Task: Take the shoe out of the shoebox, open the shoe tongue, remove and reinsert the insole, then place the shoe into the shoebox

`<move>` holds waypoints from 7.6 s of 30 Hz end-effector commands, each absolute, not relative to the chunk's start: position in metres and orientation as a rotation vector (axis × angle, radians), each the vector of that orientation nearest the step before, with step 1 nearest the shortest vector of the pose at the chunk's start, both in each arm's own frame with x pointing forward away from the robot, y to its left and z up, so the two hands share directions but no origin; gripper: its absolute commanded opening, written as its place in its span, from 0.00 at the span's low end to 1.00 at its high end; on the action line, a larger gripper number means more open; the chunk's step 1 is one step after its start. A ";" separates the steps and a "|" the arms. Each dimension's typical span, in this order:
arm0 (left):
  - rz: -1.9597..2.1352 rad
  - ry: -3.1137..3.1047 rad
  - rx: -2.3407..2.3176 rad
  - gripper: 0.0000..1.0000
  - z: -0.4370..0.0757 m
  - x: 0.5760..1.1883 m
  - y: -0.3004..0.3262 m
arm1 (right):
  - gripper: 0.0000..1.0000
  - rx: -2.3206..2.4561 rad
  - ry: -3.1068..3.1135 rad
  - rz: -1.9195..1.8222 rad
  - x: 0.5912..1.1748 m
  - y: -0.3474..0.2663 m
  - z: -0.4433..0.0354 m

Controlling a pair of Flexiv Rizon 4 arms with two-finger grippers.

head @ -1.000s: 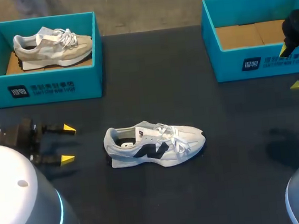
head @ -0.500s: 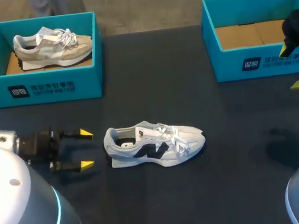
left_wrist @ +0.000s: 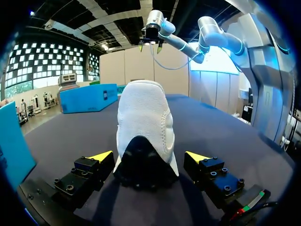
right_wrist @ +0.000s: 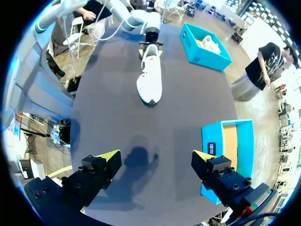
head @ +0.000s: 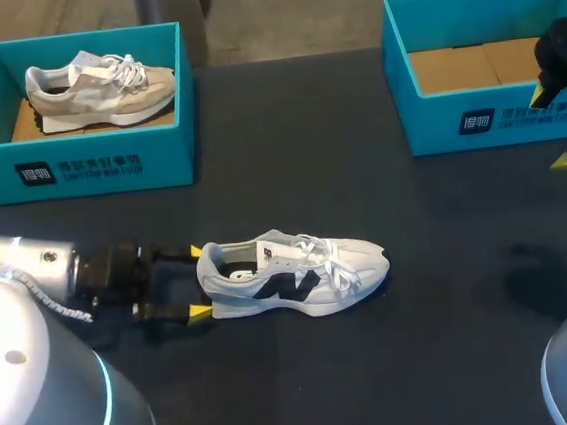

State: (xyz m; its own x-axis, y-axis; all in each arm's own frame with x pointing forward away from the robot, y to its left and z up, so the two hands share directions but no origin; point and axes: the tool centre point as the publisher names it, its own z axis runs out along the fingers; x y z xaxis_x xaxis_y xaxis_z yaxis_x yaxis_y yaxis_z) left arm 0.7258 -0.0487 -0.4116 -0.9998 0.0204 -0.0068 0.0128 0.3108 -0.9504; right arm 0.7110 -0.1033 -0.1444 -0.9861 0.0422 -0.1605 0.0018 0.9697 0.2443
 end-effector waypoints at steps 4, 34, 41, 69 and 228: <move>1.848 -2.536 -0.008 1.00 -0.416 0.723 -0.062 | 1.00 0.033 2.958 0.362 0.713 -0.102 -0.145; 1.887 -2.543 0.012 0.87 -0.421 0.722 -0.094 | 1.00 0.033 2.958 0.362 0.713 -0.102 -0.145; 1.878 -2.541 0.014 0.27 -0.424 0.722 -0.094 | 1.00 0.033 2.958 0.362 0.713 -0.102 -0.145; 1.849 -2.516 -0.003 0.00 -0.425 0.719 -0.093 | 1.00 0.033 2.958 0.362 0.713 -0.102 -0.145; 1.849 -2.516 -0.003 0.00 -0.425 0.719 -0.093 | 1.00 2.170 1.920 0.016 0.711 0.265 -0.311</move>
